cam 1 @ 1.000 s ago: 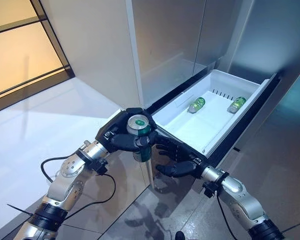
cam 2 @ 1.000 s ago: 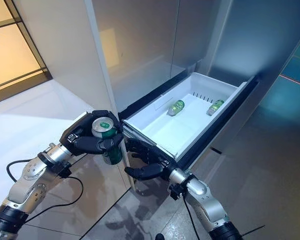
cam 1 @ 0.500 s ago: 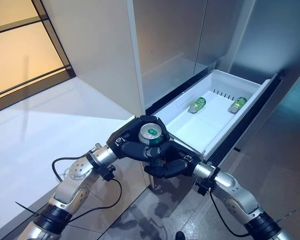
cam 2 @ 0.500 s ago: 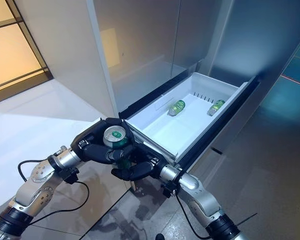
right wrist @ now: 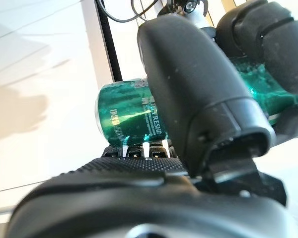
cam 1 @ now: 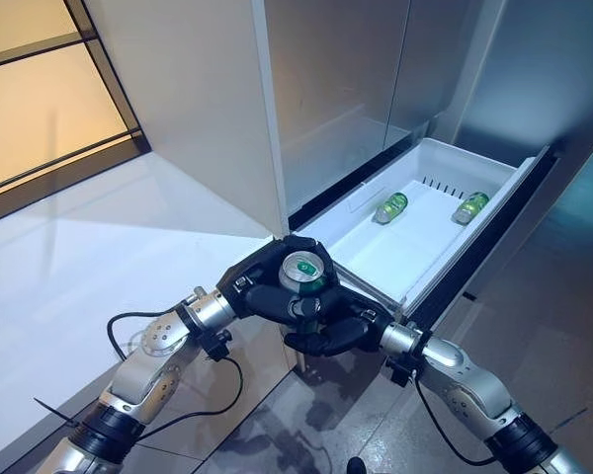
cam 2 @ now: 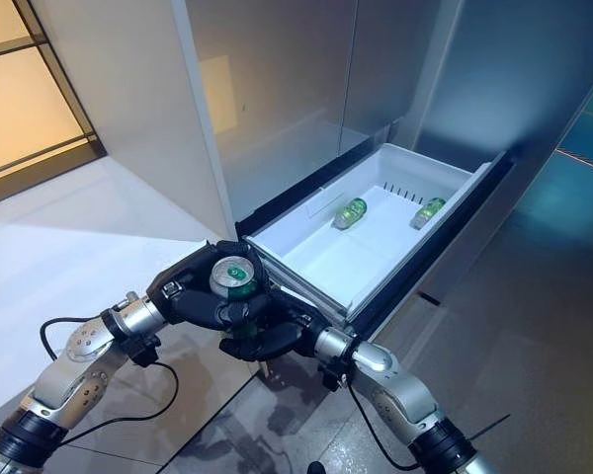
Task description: Put drinks into fridge and close the fridge
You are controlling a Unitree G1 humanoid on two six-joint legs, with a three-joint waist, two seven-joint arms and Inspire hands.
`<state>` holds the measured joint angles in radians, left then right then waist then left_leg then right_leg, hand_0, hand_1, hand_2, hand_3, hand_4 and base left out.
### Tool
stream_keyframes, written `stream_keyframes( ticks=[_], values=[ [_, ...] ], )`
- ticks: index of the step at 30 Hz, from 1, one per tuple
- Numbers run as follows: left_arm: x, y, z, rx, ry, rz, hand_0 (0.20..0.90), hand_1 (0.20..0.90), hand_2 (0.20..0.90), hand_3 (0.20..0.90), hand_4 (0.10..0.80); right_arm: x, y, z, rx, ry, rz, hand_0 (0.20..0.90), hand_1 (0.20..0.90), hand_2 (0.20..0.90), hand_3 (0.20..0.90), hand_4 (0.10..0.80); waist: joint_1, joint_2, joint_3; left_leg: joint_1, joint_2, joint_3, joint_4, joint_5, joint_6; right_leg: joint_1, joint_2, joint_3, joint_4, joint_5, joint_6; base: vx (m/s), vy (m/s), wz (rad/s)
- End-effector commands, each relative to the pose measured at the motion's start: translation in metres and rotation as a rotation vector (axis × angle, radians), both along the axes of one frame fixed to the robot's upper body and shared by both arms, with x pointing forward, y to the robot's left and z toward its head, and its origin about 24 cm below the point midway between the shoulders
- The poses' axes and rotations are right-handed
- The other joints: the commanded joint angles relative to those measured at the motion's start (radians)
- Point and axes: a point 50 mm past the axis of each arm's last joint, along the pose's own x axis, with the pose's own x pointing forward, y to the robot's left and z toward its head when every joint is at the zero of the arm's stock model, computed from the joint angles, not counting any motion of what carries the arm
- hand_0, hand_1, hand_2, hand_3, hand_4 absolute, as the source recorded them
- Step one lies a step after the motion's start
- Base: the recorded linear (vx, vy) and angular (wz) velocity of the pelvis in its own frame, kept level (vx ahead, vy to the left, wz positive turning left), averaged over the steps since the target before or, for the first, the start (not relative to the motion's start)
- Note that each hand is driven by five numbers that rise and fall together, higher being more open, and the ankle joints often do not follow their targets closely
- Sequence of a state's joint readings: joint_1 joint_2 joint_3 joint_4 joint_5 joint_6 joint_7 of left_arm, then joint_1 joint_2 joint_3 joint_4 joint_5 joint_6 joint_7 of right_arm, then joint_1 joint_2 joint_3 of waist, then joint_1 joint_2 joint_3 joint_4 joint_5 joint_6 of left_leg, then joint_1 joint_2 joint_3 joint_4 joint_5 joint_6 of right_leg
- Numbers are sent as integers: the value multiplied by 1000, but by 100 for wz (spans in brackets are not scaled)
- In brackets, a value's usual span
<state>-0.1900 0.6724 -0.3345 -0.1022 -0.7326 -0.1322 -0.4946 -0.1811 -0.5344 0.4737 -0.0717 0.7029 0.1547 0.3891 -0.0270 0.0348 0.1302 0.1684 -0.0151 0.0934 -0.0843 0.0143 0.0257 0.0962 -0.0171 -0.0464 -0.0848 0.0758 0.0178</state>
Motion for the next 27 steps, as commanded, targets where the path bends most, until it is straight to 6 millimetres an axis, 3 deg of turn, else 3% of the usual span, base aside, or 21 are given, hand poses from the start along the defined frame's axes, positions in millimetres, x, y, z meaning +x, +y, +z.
stream_keyframes(
  ticks=[1, 2, 3, 4, 27],
  values=[
    [5, -36, 71, -270, -281, -167, 300, 300, 300, 200, 100, -6, 53, 71, 331, -213, 270, 900, 900, 900, 900, 800, 13, -24, -57, -4, -34, -30, 35, -65, 11, 29, 0, -32, 77, -123, 40, 0, 0, 0],
    [5, -38, 69, -279, -271, -171, 300, 300, 300, 200, 100, -6, 54, 71, 344, -196, 267, 794, 794, 794, 776, 676, 12, -24, -57, -3, -34, -29, 33, -65, 11, 29, 1, -31, 76, -122, 40, 0, 0, 0],
    [4, -39, 68, -281, -270, -172, 300, 300, 300, 200, 100, -6, 55, 71, 349, -190, 264, 413, 413, 413, 332, 232, 12, -24, -56, -2, -34, -29, 33, -64, 11, 29, 1, -30, 76, -122, 40, 0, 0, 0],
    [4, -40, 67, -285, -266, -175, 300, 300, 300, 200, 100, -6, 55, 69, 355, -185, 253, 300, 300, 300, 200, 100, 11, -24, -57, -2, -34, -29, 33, -65, 11, 30, 1, -29, 74, -122, 39, 0, 0, 0],
    [-2, -50, 44, -309, -174, -159, 300, 300, 300, 200, 100, -10, 54, 62, 366, -169, 195, 300, 300, 300, 200, 100, 8, -23, -55, 0, -41, -33, 27, -63, 11, 30, -1, -17, 41, -98, 50, 0, 0, 0]
  ],
)
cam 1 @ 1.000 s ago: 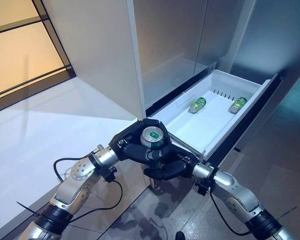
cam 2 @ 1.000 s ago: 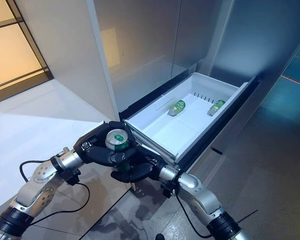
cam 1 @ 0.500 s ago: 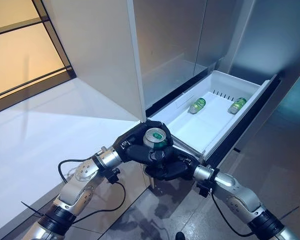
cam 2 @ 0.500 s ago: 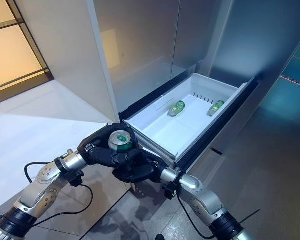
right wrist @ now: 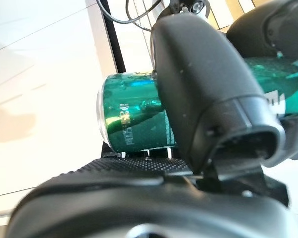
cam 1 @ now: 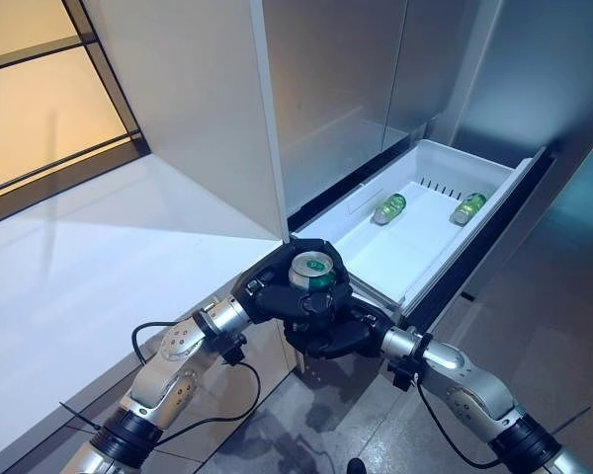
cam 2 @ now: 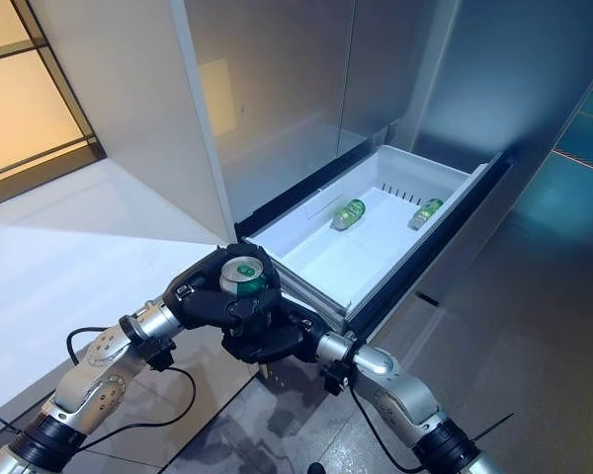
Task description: Put drinks into fridge and close the fridge
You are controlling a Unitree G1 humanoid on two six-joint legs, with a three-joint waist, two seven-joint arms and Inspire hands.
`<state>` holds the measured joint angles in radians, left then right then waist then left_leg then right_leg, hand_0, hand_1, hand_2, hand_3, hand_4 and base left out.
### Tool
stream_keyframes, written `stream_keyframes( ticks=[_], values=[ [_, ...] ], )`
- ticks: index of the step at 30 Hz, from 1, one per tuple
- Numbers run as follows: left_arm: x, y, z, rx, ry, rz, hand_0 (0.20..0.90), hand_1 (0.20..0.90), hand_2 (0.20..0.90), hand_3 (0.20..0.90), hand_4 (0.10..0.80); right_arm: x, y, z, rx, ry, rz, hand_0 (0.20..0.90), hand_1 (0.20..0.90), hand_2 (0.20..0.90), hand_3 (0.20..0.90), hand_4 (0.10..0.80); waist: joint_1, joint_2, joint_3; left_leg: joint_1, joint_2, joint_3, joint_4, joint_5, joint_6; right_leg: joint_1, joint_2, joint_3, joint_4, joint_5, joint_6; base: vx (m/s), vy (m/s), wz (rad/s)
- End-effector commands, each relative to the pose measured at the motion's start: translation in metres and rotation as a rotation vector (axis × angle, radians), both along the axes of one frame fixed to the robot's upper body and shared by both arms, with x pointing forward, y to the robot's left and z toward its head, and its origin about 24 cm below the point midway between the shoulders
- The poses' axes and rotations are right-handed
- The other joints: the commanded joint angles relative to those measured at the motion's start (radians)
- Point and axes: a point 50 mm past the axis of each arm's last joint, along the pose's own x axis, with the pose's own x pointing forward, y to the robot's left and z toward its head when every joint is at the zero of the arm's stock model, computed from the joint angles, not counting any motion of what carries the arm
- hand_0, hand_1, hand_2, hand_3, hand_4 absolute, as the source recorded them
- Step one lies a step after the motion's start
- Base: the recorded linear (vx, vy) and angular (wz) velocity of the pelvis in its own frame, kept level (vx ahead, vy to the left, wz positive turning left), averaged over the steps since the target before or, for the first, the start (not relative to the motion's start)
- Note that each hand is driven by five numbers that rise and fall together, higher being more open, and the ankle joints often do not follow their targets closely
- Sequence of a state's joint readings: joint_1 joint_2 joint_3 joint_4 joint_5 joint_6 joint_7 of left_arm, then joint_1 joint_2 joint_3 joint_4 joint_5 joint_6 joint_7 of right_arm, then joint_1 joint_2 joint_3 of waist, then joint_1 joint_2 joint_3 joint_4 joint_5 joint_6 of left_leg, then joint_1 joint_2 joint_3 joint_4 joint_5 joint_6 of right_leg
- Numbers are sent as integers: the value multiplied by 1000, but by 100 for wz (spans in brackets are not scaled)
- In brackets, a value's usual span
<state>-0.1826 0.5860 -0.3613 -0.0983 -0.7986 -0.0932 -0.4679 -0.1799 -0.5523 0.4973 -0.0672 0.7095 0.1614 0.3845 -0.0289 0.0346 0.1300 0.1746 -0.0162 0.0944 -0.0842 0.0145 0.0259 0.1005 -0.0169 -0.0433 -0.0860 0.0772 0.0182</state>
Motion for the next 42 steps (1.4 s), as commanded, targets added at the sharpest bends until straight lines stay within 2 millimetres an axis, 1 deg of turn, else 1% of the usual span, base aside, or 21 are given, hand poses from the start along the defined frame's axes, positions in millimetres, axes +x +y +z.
stream_keyframes(
  ticks=[1, 8, 15, 19, 22, 23, 24, 25, 26, 27, 32, 36, 37, 38, 42],
  values=[
    [-1, -34, 54, -187, -273, -120, 300, 300, 300, 200, 100, -7, 55, 68, 391, -192, 182, 300, 300, 300, 200, 100, 10, -23, -55, -6, -40, -34, 27, -64, 12, 26, -1, -19, 42, -100, 49, 0, 0, 0],
    [0, -34, 50, -174, -264, -106, 300, 300, 300, 200, 100, -6, 53, 70, 382, -219, 172, 300, 300, 300, 200, 100, 6, -22, -52, -4, -41, -28, 27, -65, 14, 24, 0, -14, 43, -97, 51, 0, 0, 0],
    [-1, -30, 50, -159, -295, -60, 300, 300, 300, 200, 100, -1, 44, 76, 351, -271, 123, 300, 300, 300, 200, 100, 7, -25, -51, -3, -41, -25, 33, -69, 16, 25, -1, -15, 46, -98, 52, 0, 0, 0],
    [0, -25, 54, -152, -334, -18, 300, 300, 300, 200, 100, 4, 37, 83, 318, -320, 85, 300, 300, 300, 200, 100, 9, -27, -48, -1, -40, -27, 32, -70, 16, 25, -2, -19, 50, -99, 52, 0, 0, 0],
    [1, -22, 56, -157, -345, 1, 305, 305, 305, 205, 105, 9, 31, 92, 297, -366, 54, 300, 300, 300, 200, 100, 10, -29, -48, 0, -40, -28, 32, -71, 16, 26, -2, -21, 53, -101, 52, 0, 0, 0],
    [1, -21, 56, -159, -346, 4, 371, 371, 371, 282, 182, 10, 29, 94, 294, -376, 46, 300, 300, 300, 200, 100, 10, -29, -48, 1, -39, -29, 31, -71, 16, 27, -2, -22, 54, -101, 52, 0, 0, 0],
    [1, -21, 56, -159, -347, 8, 493, 493, 493, 425, 325, 11, 27, 97, 290, -391, 33, 300, 300, 300, 200, 100, 11, -30, -47, 2, -40, -31, 31, -72, 16, 28, -2, -22, 54, -102, 51, 0, 0, 0],
    [2, -20, 57, -161, -348, 13, 587, 587, 587, 535, 435, 13, 25, 101, 285, -408, 19, 300, 300, 300, 200, 100, 12, -32, -48, 2, -40, -32, 32, -72, 16, 30, -2, -23, 53, -102, 51, 0, 0, 0],
    [2, -20, 57, -163, -345, 19, 811, 811, 811, 796, 696, 14, 23, 104, 282, -424, 9, 300, 300, 300, 200, 100, 13, -33, -48, 2, -39, -32, 32, -73, 15, 31, -2, -25, 52, -102, 51, 0, 0, 0],
    [2, -19, 58, -167, -344, 28, 900, 900, 900, 900, 800, 16, 21, 107, 278, -439, -2, 300, 300, 300, 200, 100, 13, -34, -49, 3, -40, -33, 32, -74, 15, 32, -1, -25, 52, -103, 51, 0, 0, 0],
    [5, -12, 64, -215, -363, 91, 900, 900, 900, 900, 800, 23, 12, 128, 268, -516, -69, 300, 300, 300, 200, 100, 15, -37, -51, 5, -38, -37, 31, -76, 13, 33, -1, -29, 55, -106, 50, 0, 0, 0],
    [7, -7, 70, -220, -406, 147, 900, 900, 900, 900, 800, 27, 8, 138, 253, -562, -113, 300, 300, 300, 200, 100, 18, -39, -53, 7, -38, -42, 29, -77, 12, 35, 1, -30, 55, -108, 48, 0, 0, 0],
    [7, -6, 74, -216, -430, 176, 900, 900, 900, 900, 800, 29, 5, 143, 243, -586, -136, 300, 300, 300, 200, 100, 18, -41, -53, 7, -38, -43, 30, -78, 12, 37, 2, -31, 54, -109, 48, 0, 0, 0],
    [7, -5, 74, -217, -432, 178, 900, 900, 900, 900, 800, 30, 5, 145, 241, -592, -139, 300, 300, 300, 200, 100, 19, -42, -54, -3, -39, -42, 34, -71, 12, 28, 1, -30, 57, -101, 46, 0, 0, 0],
    [9, 2, 85, -230, -490, 248, 900, 900, 900, 900, 800, 39, -4, 165, 177, -708, -239, 300, 300, 300, 200, 100, 24, -48, -55, -6, -38, -50, 37, -73, 10, 27, 3, -34, 63, -106, 42, 0, 0, 0]
  ],
)
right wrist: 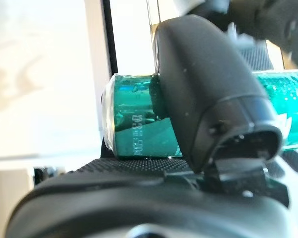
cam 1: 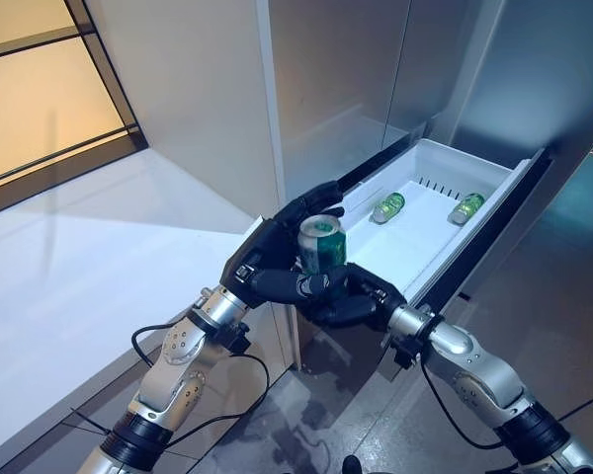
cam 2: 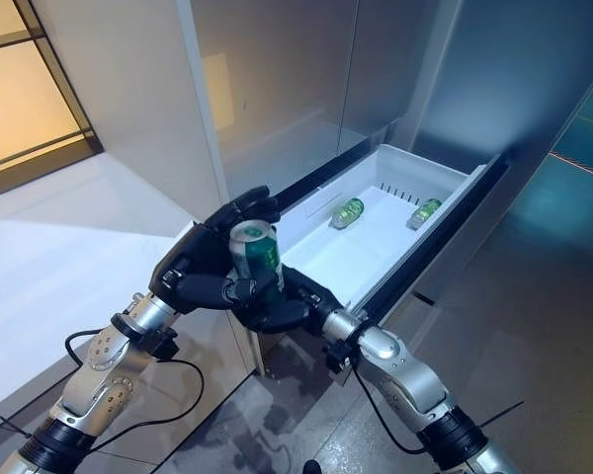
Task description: Put drinks into fridge and close the fridge
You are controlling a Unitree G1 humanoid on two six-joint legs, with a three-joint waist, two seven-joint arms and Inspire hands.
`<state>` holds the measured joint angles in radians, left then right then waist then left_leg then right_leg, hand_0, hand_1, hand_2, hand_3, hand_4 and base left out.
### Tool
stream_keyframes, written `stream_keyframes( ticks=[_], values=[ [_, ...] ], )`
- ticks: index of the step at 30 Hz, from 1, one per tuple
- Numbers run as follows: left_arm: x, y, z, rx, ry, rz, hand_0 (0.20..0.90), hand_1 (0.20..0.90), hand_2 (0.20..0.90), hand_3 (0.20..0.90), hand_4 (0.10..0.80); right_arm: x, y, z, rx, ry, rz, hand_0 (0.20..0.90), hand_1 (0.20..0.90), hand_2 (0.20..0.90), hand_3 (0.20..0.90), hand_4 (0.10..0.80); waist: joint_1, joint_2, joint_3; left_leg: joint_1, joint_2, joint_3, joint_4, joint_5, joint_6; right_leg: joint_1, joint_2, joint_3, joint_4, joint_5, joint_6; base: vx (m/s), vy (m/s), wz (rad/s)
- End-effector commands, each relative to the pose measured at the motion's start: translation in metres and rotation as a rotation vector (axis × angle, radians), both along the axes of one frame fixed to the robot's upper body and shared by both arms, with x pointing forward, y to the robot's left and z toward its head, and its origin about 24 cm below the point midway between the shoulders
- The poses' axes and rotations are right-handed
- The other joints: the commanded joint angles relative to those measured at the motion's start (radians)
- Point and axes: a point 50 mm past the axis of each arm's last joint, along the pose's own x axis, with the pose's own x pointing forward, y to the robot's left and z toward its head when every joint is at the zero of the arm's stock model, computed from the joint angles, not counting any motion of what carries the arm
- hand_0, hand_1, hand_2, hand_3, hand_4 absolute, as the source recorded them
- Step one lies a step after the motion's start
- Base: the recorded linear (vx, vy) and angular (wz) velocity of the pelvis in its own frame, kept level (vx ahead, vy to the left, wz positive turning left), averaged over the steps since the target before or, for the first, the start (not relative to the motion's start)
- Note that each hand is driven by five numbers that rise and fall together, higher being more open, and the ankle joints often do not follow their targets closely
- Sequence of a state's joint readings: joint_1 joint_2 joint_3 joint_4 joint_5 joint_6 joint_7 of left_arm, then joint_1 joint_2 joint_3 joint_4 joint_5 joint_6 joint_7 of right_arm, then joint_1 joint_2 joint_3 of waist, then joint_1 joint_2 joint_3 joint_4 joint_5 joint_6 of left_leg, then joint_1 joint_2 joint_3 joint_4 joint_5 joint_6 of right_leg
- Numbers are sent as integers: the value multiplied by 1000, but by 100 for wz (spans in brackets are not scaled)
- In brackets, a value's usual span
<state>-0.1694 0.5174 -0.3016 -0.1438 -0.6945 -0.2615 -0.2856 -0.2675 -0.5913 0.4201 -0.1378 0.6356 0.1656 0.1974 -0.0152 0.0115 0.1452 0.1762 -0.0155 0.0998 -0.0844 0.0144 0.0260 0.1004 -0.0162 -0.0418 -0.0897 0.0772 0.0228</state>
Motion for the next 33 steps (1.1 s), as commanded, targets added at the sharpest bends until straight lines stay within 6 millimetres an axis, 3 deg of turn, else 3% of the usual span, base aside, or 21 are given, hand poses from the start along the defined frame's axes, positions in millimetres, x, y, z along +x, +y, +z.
stream_keyframes(
  ticks=[1, 10, 16, 21, 24, 29, 33],
  values=[
    [9, -2, 62, -108, -317, 44, 900, 900, 900, 900, 800, 16, 7, 129, 192, -550, -36, 300, 300, 300, 200, 100, 12, -27, -71, -8, -38, -58, 37, -73, 10, 29, 3, -35, 68, -108, 35, 0, 0, 0],
    [20, 13, 74, -136, -321, 157, 900, 900, 900, 900, 800, 41, -28, 168, 26, -713, -329, 300, 300, 300, 200, 100, 24, -41, -72, -10, -36, -75, 45, -77, 5, 32, 6, -50, 91, -126, 29, 12, -5, 2],
    [32, 7, 54, -75, -167, 90, 900, 900, 900, 900, 800, 64, -67, 188, -58, -712, -594, 300, 300, 300, 200, 100, 43, -47, -67, -13, -36, -93, 61, -82, 3, 35, 4, -70, 120, -144, 24, 56, -18, 10],
    [34, -7, 25, -49, 21, -45, 900, 900, 900, 900, 800, 84, -109, 193, -162, -643, -817, 300, 300, 300, 200, 100, 67, -47, -59, -12, -37, -113, 68, -83, 3, 41, 1, -90, 142, -159, 18, 93, -7, 17],
    [27, -22, 0, -67, 187, -212, 900, 900, 900, 900, 800, 93, -137, 188, -266, -590, -943, 300, 300, 300, 200, 100, 89, -45, -50, -13, -38, -129, 71, -81, 0, 49, -2, -106, 146, -161, 16, 114, -6, 24],
    [-1, -43, -50, -56, 475, -406, 900, 900, 900, 900, 800, 97, -177, 172, -455, -491, -1064, 300, 300, 300, 200, 100, 122, -35, -28, -15, -40, -154, 79, -83, -3, 60, -10, -131, 151, -172, 16, 101, -10, 25],
    [-32, -46, -99, 43, 716, -489, 900, 900, 900, 900, 800, 94, -198, 154, -494, -383, -1100, 300, 300, 300, 200, 100, 145, -22, 1, -53, -46, -171, 105, -77, -2, 41, -16, -148, 159, -168, 12, -5, -5, 25]
  ],
)
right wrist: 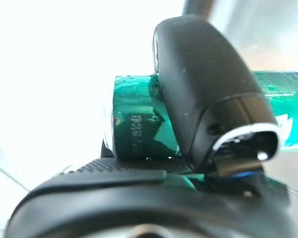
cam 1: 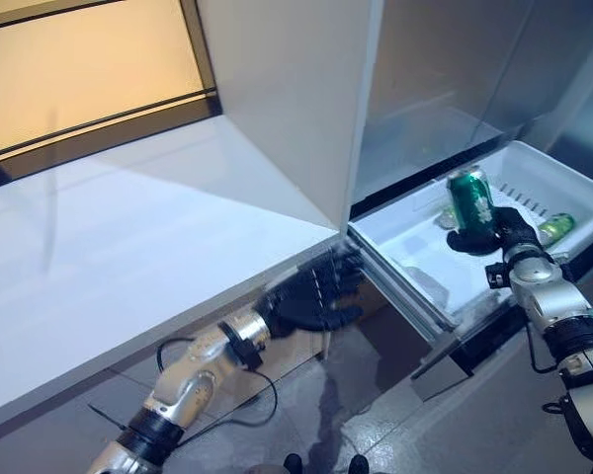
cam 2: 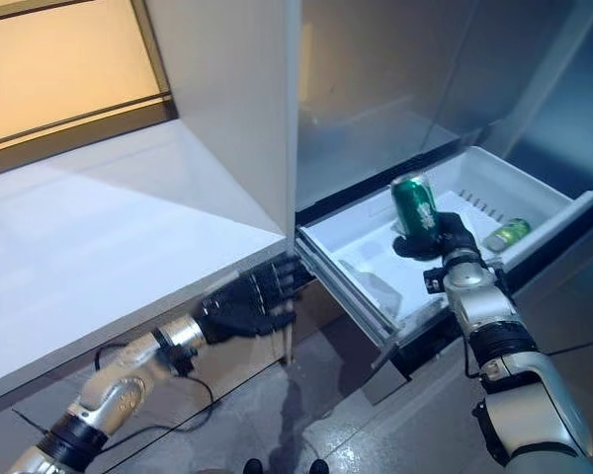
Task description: Put drinks into fridge and close the fridge
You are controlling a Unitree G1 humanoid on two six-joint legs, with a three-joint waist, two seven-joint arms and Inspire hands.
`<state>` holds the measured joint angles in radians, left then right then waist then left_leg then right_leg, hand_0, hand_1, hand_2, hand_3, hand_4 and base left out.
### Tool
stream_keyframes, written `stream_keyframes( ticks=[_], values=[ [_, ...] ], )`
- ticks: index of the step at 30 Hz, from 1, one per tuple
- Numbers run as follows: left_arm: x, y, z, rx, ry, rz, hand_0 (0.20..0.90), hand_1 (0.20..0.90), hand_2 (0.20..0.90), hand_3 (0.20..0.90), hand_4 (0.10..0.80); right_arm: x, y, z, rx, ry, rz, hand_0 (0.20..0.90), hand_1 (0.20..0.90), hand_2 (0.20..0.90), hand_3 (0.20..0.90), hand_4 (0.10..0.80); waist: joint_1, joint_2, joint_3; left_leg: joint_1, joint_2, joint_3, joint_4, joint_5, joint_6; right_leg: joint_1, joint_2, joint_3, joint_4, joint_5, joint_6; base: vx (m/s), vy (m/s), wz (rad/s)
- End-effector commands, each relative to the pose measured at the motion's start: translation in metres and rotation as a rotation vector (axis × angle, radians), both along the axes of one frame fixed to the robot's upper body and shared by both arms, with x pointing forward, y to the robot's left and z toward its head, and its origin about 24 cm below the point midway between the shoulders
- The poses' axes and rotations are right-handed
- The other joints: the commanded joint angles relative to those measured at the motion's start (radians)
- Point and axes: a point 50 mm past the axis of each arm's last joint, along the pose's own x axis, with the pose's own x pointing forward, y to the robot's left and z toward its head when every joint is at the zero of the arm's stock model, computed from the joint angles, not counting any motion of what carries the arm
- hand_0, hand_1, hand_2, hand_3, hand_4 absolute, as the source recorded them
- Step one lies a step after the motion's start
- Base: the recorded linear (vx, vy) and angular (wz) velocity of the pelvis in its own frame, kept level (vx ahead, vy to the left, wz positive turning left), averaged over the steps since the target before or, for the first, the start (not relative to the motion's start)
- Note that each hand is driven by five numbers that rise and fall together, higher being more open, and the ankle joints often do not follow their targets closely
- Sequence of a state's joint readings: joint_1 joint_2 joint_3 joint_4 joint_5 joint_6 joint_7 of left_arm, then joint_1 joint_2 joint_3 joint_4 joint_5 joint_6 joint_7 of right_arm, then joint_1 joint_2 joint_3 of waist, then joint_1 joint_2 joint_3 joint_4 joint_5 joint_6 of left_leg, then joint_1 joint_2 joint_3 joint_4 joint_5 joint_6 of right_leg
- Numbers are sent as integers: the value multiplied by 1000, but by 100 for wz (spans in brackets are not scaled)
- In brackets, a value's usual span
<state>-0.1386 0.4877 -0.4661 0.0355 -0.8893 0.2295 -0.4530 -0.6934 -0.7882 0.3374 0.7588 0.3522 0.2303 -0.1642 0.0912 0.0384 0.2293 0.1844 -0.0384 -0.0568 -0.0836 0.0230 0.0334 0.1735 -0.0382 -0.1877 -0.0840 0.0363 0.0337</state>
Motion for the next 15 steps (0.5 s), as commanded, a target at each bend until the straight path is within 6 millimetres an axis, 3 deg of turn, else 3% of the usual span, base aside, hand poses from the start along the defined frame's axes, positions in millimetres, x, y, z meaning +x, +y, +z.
stream_keyframes(
  ticks=[1, 5, 10, 15],
  values=[
    [-21, -11, -13, -13, 51, -153, 900, 900, 900, 900, 800, 16, -11, 129, -118, -383, 21, 300, 300, 300, 200, 100, 44, -44, -74, -70, -24, -16, 107, -84, -9, -38, 5, -5, 153, -125, 0, -20, -1, 19],
    [-43, 2, -49, 172, 103, -164, 900, 900, 900, 900, 800, 16, -24, 105, -146, -247, -2, 300, 300, 300, 200, 100, 61, -26, -45, -95, -27, -19, 120, -76, -10, -52, 3, -15, 151, -120, -1, 5, 3, 25],
    [-47, 31, -93, 401, 166, 0, 900, 900, 900, 900, 800, 17, -25, 76, -153, -118, 6, 300, 300, 300, 200, 100, 72, -18, 15, -163, -28, -23, 160, -72, -12, -104, 2, -11, 170, -117, -7, -54, -13, 14],
    [-26, 70, -96, 714, -86, 163, 900, 900, 900, 900, 800, 15, -29, 66, -160, -28, 5, 300, 300, 300, 200, 100, 83, -17, 103, -247, -18, -19, 181, -54, -11, -190, 10, -4, 196, -105, -13, -173, -59, 1]
  ],
)
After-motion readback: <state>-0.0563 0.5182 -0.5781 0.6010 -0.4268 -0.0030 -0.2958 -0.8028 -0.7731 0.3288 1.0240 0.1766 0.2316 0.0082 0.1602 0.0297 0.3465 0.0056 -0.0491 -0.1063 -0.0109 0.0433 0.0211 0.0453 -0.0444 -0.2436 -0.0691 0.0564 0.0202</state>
